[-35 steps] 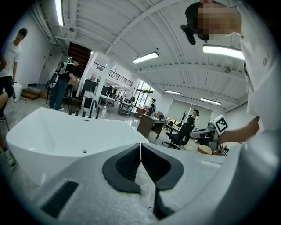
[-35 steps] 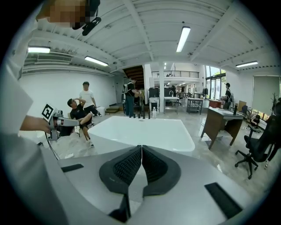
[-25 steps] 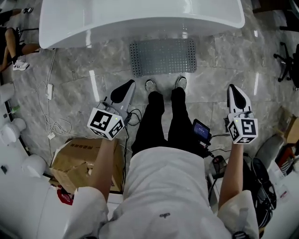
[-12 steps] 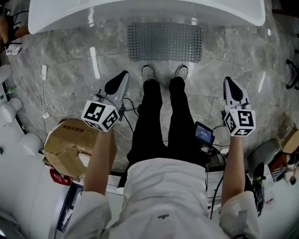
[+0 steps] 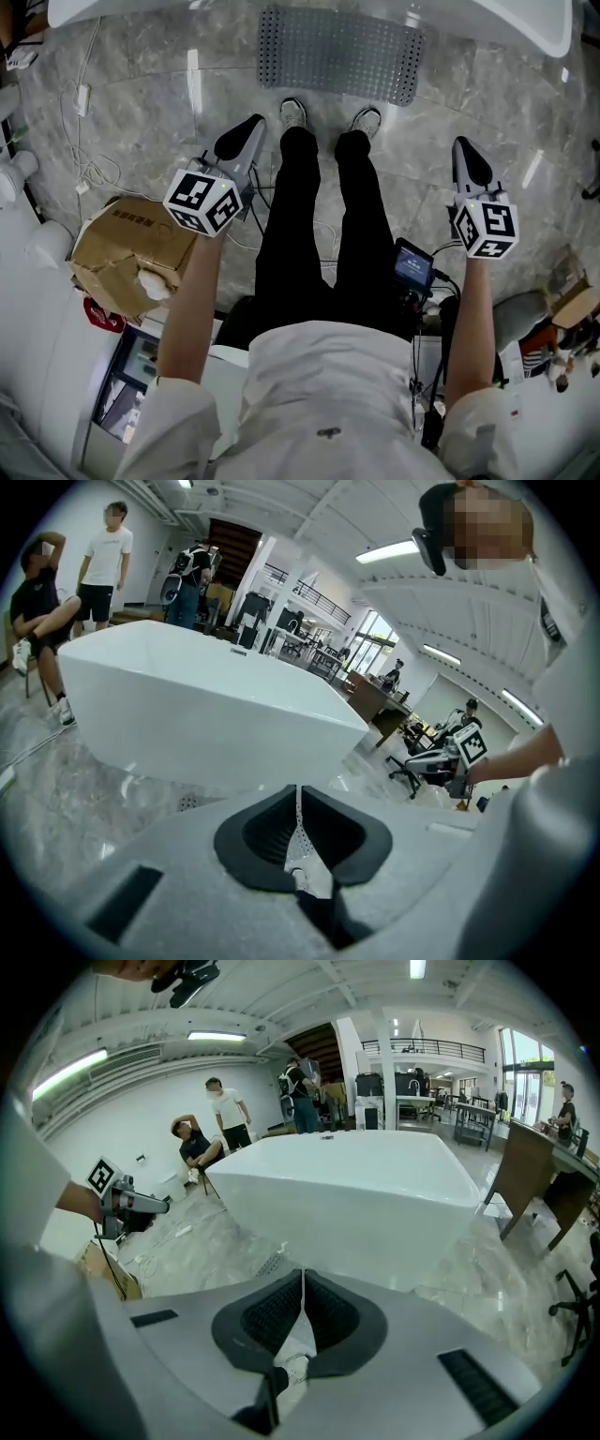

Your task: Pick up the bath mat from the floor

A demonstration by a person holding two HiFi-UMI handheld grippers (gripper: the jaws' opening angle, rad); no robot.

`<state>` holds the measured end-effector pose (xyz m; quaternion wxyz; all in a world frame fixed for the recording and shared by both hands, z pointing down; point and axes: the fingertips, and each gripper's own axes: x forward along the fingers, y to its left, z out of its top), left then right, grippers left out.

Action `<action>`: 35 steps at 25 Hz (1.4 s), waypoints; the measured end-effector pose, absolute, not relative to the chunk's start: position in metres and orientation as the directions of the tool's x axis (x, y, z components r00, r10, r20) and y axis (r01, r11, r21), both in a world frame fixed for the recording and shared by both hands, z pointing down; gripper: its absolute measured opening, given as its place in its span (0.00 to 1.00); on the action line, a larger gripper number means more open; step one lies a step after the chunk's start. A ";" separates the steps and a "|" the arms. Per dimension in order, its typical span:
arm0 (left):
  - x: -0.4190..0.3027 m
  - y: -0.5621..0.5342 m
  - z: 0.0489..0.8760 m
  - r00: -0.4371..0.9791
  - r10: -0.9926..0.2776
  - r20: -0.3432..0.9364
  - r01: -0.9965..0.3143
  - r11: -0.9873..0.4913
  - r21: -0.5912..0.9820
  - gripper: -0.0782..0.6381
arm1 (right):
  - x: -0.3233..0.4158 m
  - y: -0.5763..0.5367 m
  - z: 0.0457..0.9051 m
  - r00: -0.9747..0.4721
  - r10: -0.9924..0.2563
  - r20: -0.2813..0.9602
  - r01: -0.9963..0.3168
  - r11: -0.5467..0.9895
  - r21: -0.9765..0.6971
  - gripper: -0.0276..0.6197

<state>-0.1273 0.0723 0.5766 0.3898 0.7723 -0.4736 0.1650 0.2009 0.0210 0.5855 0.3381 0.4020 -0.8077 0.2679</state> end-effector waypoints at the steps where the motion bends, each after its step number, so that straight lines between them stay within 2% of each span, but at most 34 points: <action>1: -0.125 0.074 0.582 0.497 -0.597 0.630 -0.860 -0.242 0.449 0.13 | 0.202 0.021 0.592 -0.450 -0.458 0.767 -0.827 0.538 -0.164 0.06; 17: -0.134 0.053 0.722 0.564 -0.447 0.694 -0.825 -0.274 0.494 0.13 | 0.185 0.014 0.723 -0.392 -0.357 0.848 -0.835 0.525 -0.165 0.06; 25: -0.150 0.063 0.795 0.539 -0.391 0.747 -0.843 -0.240 0.482 0.14 | 0.151 0.038 0.808 -0.399 -0.241 0.885 -0.834 0.497 -0.240 0.06; 32: -0.170 0.064 0.856 0.504 -0.354 0.788 -0.864 -0.195 0.465 0.23 | 0.154 0.032 0.861 -0.373 -0.204 0.905 -0.848 0.471 -0.243 0.06; 35: -0.180 0.062 0.882 0.480 -0.344 0.807 -0.877 -0.173 0.447 0.24 | 0.163 0.025 0.883 -0.356 -0.192 0.915 -0.860 0.451 -0.240 0.13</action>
